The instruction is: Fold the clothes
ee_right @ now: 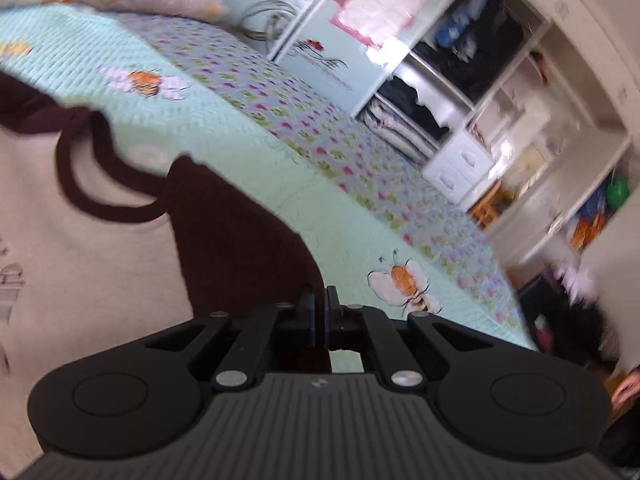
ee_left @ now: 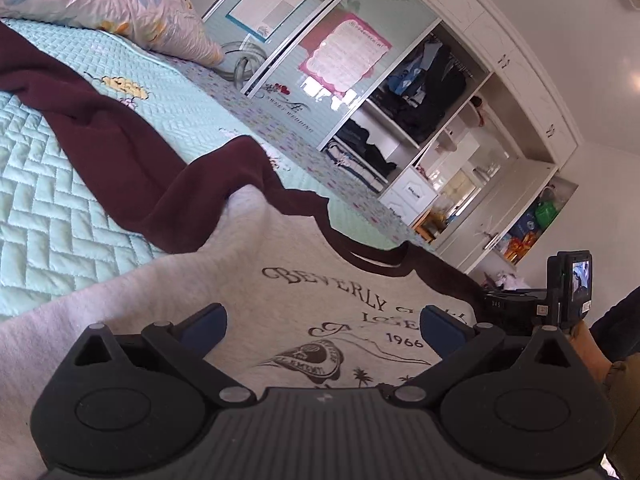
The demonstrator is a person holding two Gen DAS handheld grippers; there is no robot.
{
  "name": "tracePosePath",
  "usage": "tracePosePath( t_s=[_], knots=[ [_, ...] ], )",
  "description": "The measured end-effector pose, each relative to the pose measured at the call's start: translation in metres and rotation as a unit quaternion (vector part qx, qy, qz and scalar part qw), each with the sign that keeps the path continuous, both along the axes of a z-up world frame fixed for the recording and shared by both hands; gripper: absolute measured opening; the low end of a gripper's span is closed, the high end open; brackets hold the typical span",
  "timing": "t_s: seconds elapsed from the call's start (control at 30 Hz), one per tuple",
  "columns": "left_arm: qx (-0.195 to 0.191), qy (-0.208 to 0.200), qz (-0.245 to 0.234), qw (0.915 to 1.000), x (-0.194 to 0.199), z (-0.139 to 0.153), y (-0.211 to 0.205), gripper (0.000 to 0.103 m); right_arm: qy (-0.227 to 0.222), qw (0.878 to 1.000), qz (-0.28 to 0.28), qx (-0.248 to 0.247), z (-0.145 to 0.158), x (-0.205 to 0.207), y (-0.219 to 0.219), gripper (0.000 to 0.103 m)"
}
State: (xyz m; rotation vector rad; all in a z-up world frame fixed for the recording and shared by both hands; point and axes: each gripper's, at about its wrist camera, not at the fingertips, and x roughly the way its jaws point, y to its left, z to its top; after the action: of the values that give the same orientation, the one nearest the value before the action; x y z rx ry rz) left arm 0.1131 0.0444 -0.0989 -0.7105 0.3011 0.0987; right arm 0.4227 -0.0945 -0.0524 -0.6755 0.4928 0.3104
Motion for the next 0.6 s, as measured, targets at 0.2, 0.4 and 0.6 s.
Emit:
tracePosePath(
  t_s=[0.2,0.4,0.6],
  knots=[
    [0.006,0.016,0.004,0.9998,0.002,0.004,-0.002,0.102,0.052,0.998,-0.039,0.02,-0.04,0.018,-0.006,0.004],
    [-0.025,0.014,-0.02,0.9994,0.0,0.012,0.0,0.102,0.135,0.988,-0.044,0.062,-0.031,0.025,-0.019,0.004],
    [-0.018,0.025,-0.017,0.9994,0.002,0.008,-0.004,0.102,0.216,0.968,-0.096,0.089,-0.009,0.038,-0.032,0.05]
  ],
)
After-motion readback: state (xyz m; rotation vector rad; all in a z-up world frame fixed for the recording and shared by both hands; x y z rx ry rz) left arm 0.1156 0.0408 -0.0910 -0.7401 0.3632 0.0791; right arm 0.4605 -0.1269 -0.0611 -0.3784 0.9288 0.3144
